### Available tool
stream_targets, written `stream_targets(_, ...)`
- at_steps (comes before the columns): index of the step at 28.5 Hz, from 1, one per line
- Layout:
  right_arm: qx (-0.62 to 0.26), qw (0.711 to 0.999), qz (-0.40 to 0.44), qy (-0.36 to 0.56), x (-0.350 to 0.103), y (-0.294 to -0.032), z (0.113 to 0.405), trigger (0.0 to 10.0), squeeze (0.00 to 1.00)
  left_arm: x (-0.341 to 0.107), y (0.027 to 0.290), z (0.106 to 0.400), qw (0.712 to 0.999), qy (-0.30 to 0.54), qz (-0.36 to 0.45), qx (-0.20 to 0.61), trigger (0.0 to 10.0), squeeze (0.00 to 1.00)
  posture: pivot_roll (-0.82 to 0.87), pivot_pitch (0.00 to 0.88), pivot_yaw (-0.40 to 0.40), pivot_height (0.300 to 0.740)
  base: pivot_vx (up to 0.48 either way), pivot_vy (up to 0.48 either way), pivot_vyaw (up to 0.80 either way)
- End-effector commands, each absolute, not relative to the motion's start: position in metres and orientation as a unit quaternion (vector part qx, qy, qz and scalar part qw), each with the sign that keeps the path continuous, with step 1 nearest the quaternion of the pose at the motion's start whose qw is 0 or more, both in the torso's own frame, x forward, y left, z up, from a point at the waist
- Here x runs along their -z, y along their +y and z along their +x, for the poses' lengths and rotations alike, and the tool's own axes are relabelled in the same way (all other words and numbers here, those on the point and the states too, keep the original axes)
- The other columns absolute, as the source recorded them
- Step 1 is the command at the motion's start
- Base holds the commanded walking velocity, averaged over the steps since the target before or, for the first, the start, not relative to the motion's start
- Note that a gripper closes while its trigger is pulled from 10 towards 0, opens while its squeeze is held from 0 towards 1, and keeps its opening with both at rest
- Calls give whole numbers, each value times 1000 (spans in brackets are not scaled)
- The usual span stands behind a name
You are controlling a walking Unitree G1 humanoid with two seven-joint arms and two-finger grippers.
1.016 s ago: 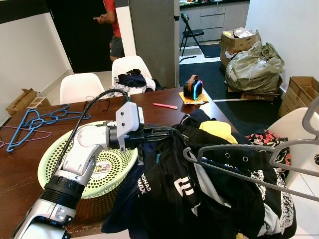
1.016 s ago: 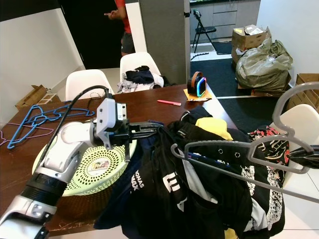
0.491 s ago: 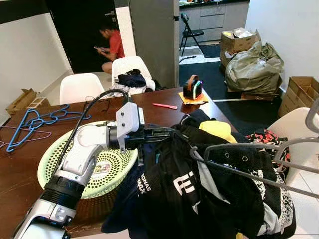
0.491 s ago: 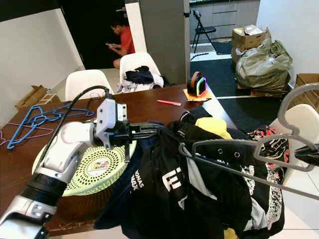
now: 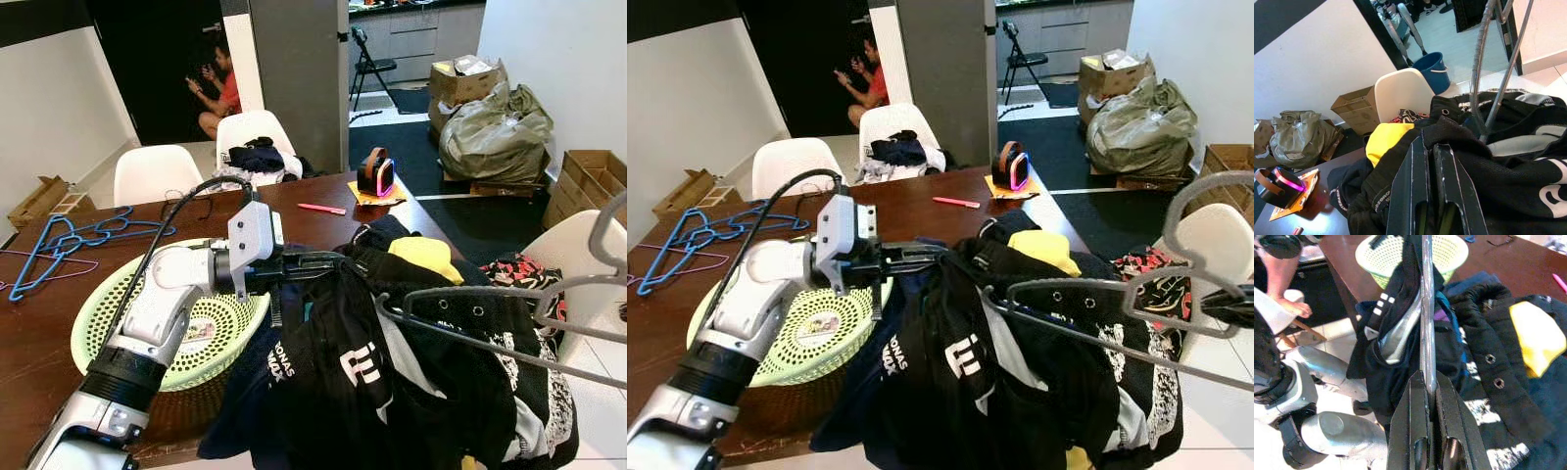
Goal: Hang hanger
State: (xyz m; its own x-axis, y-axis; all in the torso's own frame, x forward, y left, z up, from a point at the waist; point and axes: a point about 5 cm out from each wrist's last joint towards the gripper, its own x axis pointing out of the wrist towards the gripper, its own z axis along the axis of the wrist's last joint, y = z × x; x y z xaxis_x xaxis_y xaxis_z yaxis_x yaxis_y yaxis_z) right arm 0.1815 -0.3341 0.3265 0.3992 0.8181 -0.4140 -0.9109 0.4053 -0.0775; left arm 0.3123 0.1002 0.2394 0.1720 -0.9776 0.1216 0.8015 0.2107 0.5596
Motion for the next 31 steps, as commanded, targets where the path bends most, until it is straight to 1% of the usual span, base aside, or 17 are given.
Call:
stream_targets(1,-543,815,-145,142,-329,-325,182,10000,0,-236,101,311,740,-228,191,603,10000,0,-158,0,72,740,0,0,0)
stream_targets(5,-550,812,-140,132,-330,-322,183,10000,0,-236,100,311,741,-228,191,603,10000,0,-159,0,73,740,0,0,0)
stream_targets(6,-560,808,-134,123,-330,-317,183,10000,0,-236,100,312,741,-228,192,601,10000,0,-159,0,74,740,0,0,0)
stream_targets(9,-560,808,-134,123,-330,-317,183,10000,0,-236,100,312,741,-228,192,601,10000,0,-159,0,74,740,0,0,0)
stream_targets(10,-572,802,-128,118,-326,-310,183,10000,0,-236,100,313,744,-228,197,597,10000,0,-159,0,74,740,0,0,0)
stream_targets(13,-572,802,-128,118,-326,-310,183,10000,0,-236,100,313,744,-228,197,597,10000,0,-159,0,74,740,0,0,0)
stream_targets(15,-585,796,-116,104,-314,-297,188,10000,0,-238,99,316,747,-231,205,588,10000,0,-157,0,75,740,0,0,0)
stream_targets(16,-585,796,-116,104,-314,-297,188,10000,0,-238,99,316,747,-231,205,588,10000,0,-157,0,75,740,0,0,0)
stream_targets(18,-562,813,-123,91,-302,-285,200,10000,0,-240,95,315,746,-239,202,588,10000,0,-153,0,75,740,0,0,0)
stream_targets(20,-562,813,-123,91,-302,-285,200,10000,0,-240,95,315,746,-239,202,588,10000,0,-153,0,75,740,0,0,0)
stream_targets(22,-524,835,-144,88,-289,-271,213,10000,0,-241,89,313,743,-245,195,591,10000,0,-154,0,75,740,0,0,0)
stream_targets(23,-524,835,-144,88,-289,-271,213,10000,0,-241,89,313,743,-245,195,591,10000,0,-154,0,75,740,0,0,0)
stream_targets(24,-511,841,-151,91,-283,-264,217,10000,0,-241,87,312,741,-247,191,594,10000,0,-153,0,76,740,0,0,0)
stream_targets(29,-491,851,-155,101,-276,-256,220,10000,0,-241,85,311,739,-248,188,597,10000,0,-152,0,74,740,0,0,0)
stream_targets(31,-463,863,-162,117,-272,-257,222,10000,0,-241,86,311,739,-246,191,597,10000,0,-150,0,72,740,0,0,0)
